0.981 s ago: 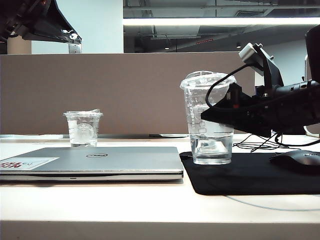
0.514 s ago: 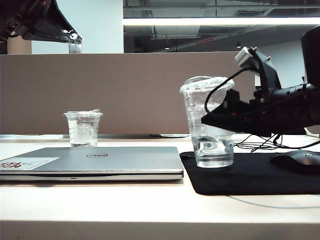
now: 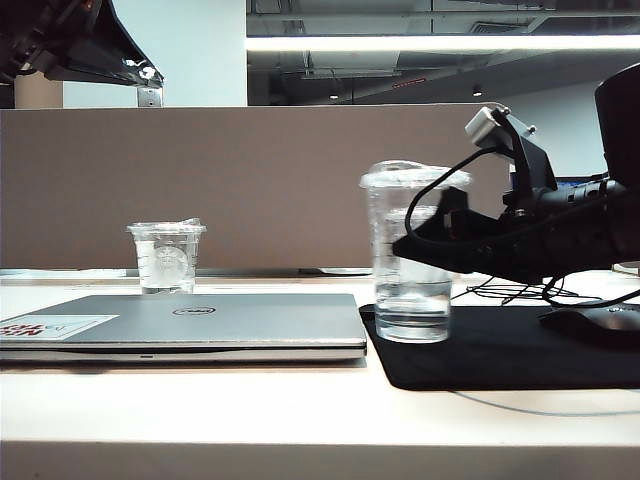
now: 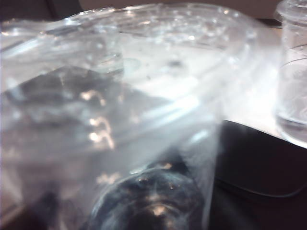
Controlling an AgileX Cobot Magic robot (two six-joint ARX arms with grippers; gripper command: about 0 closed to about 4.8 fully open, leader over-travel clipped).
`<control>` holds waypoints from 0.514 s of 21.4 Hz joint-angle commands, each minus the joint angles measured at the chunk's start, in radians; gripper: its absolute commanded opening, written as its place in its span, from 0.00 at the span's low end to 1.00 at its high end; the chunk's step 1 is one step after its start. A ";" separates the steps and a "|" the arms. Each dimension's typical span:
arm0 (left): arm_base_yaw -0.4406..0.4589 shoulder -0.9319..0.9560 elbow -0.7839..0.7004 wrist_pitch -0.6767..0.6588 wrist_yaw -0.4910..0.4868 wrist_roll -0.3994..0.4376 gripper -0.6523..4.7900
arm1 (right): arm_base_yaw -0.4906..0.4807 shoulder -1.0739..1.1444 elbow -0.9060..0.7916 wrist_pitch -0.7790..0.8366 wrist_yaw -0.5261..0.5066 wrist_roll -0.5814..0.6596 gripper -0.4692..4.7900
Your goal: Pick up the coffee cup on the middle and place it on the right side of the laptop.
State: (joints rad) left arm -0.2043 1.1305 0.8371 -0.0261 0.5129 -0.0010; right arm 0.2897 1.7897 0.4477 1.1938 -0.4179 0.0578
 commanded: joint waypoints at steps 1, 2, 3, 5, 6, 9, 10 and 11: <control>0.000 -0.003 0.002 0.006 0.004 -0.003 0.11 | 0.000 -0.005 0.002 0.023 -0.006 0.002 1.00; 0.000 -0.003 0.002 0.006 0.005 -0.003 0.11 | 0.000 -0.005 0.002 0.024 -0.006 0.002 1.00; 0.000 -0.003 0.002 0.006 0.005 -0.003 0.11 | 0.000 -0.005 0.002 0.024 -0.006 0.002 1.00; 0.000 -0.003 0.002 0.006 0.004 -0.003 0.11 | 0.000 -0.008 -0.001 0.026 -0.006 0.012 1.00; 0.000 -0.003 0.002 0.006 0.004 -0.003 0.11 | 0.000 -0.009 -0.003 0.032 -0.006 0.026 1.00; 0.000 -0.003 0.002 0.006 0.004 -0.003 0.11 | -0.001 -0.042 -0.021 0.053 0.003 0.026 1.00; 0.000 -0.003 0.002 0.006 0.004 -0.003 0.11 | -0.001 -0.051 -0.023 0.051 0.010 0.026 1.00; 0.000 -0.003 0.002 0.006 0.004 -0.003 0.11 | -0.002 -0.075 -0.026 0.030 0.017 0.027 1.00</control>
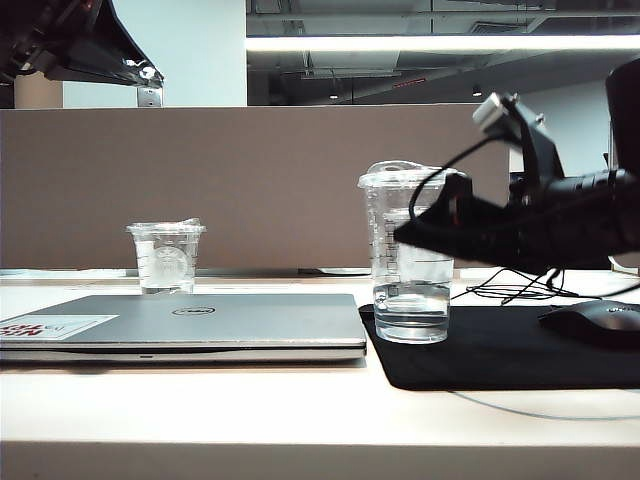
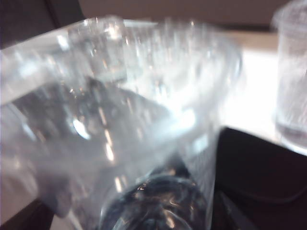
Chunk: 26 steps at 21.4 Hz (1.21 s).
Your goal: Pick up the coffee cup on the middle and place it on the right side of the laptop.
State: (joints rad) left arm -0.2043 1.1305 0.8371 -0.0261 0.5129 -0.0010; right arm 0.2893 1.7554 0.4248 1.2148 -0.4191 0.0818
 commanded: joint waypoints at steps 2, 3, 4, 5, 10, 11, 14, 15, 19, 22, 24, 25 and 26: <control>0.000 -0.003 0.002 0.010 0.004 -0.003 0.11 | -0.001 -0.084 -0.004 -0.050 0.025 0.003 1.00; 0.000 -0.003 0.002 0.014 0.004 -0.003 0.11 | -0.001 -0.100 -0.004 -0.073 0.026 0.002 1.00; 0.000 -0.003 0.002 0.019 0.004 -0.003 0.11 | -0.001 -0.129 -0.004 -0.111 0.027 0.002 1.00; 0.000 -0.004 0.001 0.022 0.004 -0.003 0.11 | -0.001 -0.145 -0.004 -0.132 0.035 -0.001 1.00; 0.001 -0.019 -0.016 0.028 0.003 -0.003 0.11 | -0.001 -0.308 -0.004 -0.383 0.061 -0.014 1.00; 0.001 -0.024 -0.023 0.029 0.004 -0.003 0.11 | -0.001 -0.335 -0.004 -0.426 0.060 -0.016 1.00; 0.001 -0.062 -0.057 0.028 0.004 -0.003 0.11 | -0.001 -0.459 -0.004 -0.593 0.058 -0.057 1.00; 0.001 -0.069 -0.062 0.028 0.004 -0.003 0.11 | -0.001 -0.484 -0.004 -0.623 0.058 -0.064 1.00; 0.001 -0.108 -0.081 0.027 0.004 -0.003 0.11 | -0.001 -0.646 -0.004 -0.853 0.061 -0.106 1.00; 0.001 -0.155 -0.108 0.029 0.004 -0.003 0.11 | -0.001 -0.772 -0.004 -0.999 0.061 -0.109 1.00; 0.001 -0.195 -0.139 0.028 -0.001 -0.003 0.11 | -0.001 -0.857 -0.004 -1.072 0.062 -0.108 1.00; 0.003 -0.216 -0.155 0.028 -0.002 -0.003 0.11 | -0.001 -0.890 -0.004 -1.101 0.061 -0.108 1.00; 0.003 -0.251 -0.182 0.028 -0.004 -0.003 0.11 | -0.001 -0.944 -0.004 -1.148 0.062 -0.101 1.00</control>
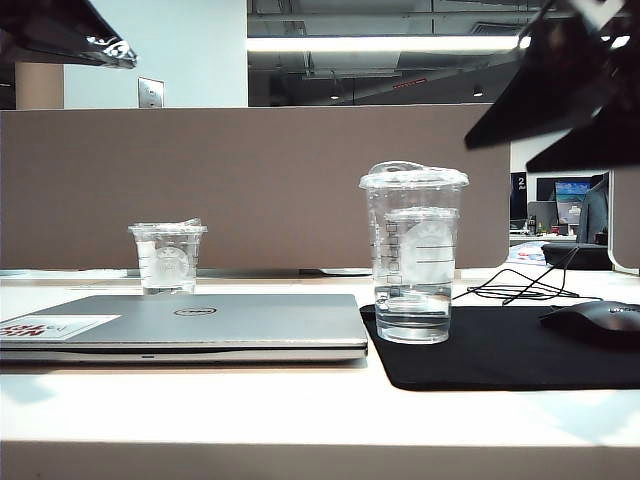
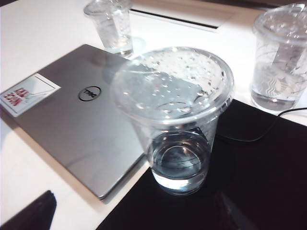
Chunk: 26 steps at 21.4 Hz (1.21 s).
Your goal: Pick up the coffee cup on the middle and place it on the right side of the laptop.
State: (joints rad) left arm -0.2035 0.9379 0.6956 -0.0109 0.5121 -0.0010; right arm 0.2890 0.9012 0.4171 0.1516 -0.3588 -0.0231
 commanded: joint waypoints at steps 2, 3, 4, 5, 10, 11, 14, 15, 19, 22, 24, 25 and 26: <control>0.002 -0.114 -0.087 0.012 -0.003 -0.003 0.11 | 0.000 -0.165 0.004 -0.155 0.002 0.023 0.75; 0.002 -0.145 -0.112 0.012 -0.003 -0.003 0.11 | 0.000 -0.203 0.004 -0.186 0.002 0.023 0.57; 0.002 -0.188 -0.144 0.011 -0.003 -0.003 0.11 | 0.000 -0.250 0.004 -0.219 0.002 0.023 0.37; 0.002 -0.216 -0.162 0.011 -0.004 -0.003 0.11 | 0.000 -0.278 0.004 -0.230 0.002 0.023 0.24; 0.020 -0.401 -0.275 -0.007 -0.003 -0.003 0.11 | 0.000 -0.380 0.003 -0.232 0.042 0.049 0.07; 0.033 -0.436 -0.296 -0.018 -0.004 -0.003 0.11 | 0.000 -0.386 0.004 -0.231 0.054 0.049 0.07; 0.096 -0.519 -0.356 -0.034 -0.003 -0.003 0.11 | 0.000 -0.389 0.005 -0.227 0.093 0.048 0.07; 0.116 -0.542 -0.374 -0.034 -0.003 -0.003 0.11 | 0.000 -0.390 0.005 -0.228 0.092 0.049 0.07; 0.171 -0.638 -0.436 -0.042 -0.099 -0.003 0.11 | 0.000 -0.439 0.005 -0.235 0.081 0.049 0.07; 0.167 -0.676 -0.449 -0.040 -0.154 -0.003 0.11 | 0.000 -0.481 0.005 -0.232 0.068 0.049 0.07; 0.167 -0.691 -0.451 -0.040 -0.173 -0.003 0.11 | 0.000 -0.501 0.005 -0.233 0.063 0.049 0.07; 0.167 -0.700 -0.451 -0.039 -0.186 -0.003 0.11 | 0.001 -0.507 0.005 -0.233 0.059 0.049 0.07; 0.167 -0.709 -0.451 -0.039 -0.201 -0.003 0.11 | 0.000 -0.514 0.005 -0.233 0.056 0.049 0.07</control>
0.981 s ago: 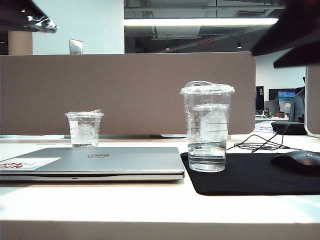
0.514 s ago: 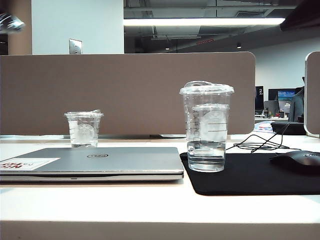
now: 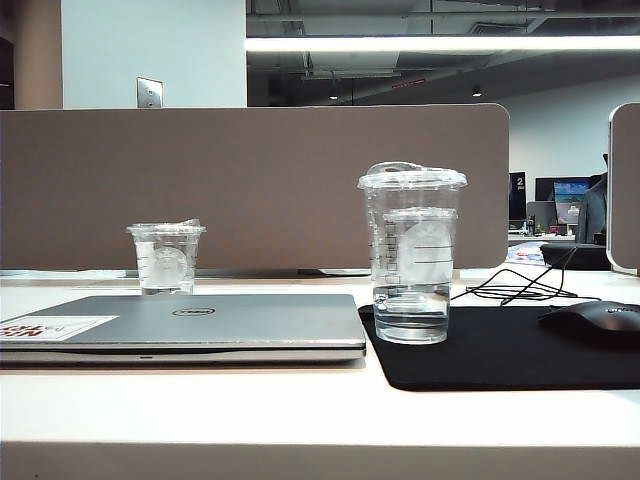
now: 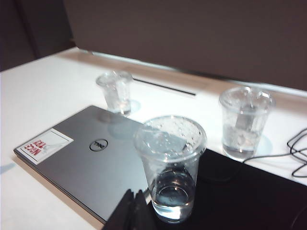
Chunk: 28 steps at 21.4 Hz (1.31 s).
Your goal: Pick up the coffee cup on the middle and place it on the right side of the laptop.
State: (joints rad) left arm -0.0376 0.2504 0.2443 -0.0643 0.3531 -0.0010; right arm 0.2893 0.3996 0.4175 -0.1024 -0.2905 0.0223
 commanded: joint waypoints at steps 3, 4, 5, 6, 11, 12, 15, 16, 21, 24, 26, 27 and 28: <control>0.002 -0.114 -0.050 0.065 -0.116 -0.003 0.11 | 0.000 -0.036 0.005 0.021 0.000 0.003 0.07; 0.002 -0.163 -0.080 0.058 -0.160 -0.003 0.11 | 0.000 -0.036 0.005 0.021 0.000 0.003 0.07; 0.002 -0.196 -0.099 0.049 -0.187 -0.003 0.11 | 0.000 -0.036 0.005 0.021 0.000 0.003 0.07; 0.002 -0.229 -0.117 0.035 -0.211 -0.003 0.11 | 0.000 -0.036 0.005 0.021 0.000 0.003 0.07; 0.003 -0.249 -0.151 0.032 -0.285 -0.003 0.11 | 0.000 -0.039 0.005 0.016 -0.001 0.003 0.07; 0.002 -0.249 -0.156 0.038 -0.286 -0.003 0.11 | 0.000 -0.040 0.005 0.018 0.000 0.003 0.07; 0.002 -0.249 -0.175 0.060 -0.283 -0.003 0.11 | 0.000 -0.042 0.005 0.017 0.000 0.003 0.07; 0.003 -0.249 -0.182 0.064 -0.286 -0.003 0.11 | 0.000 -0.042 0.005 0.017 0.000 0.003 0.07; 0.024 -0.249 -0.237 0.029 -0.285 -0.003 0.11 | 0.000 -0.042 0.005 0.016 0.000 0.003 0.07; 0.052 -0.249 -0.237 0.046 -0.287 -0.003 0.11 | 0.000 -0.042 0.005 0.016 0.000 0.003 0.07; 0.074 -0.249 -0.237 0.061 -0.288 -0.003 0.11 | 0.000 -0.042 0.005 0.016 0.000 0.003 0.07; 0.080 -0.249 -0.237 0.059 -0.288 -0.003 0.11 | 0.000 -0.042 0.005 0.017 0.000 0.003 0.07; 0.079 -0.249 -0.237 0.059 -0.288 -0.003 0.11 | 0.000 -0.042 0.005 0.017 0.000 0.003 0.07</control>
State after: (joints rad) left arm 0.0422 0.0013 0.0040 -0.0181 0.0669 -0.0010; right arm 0.2893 0.3607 0.4171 -0.1040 -0.2913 0.0223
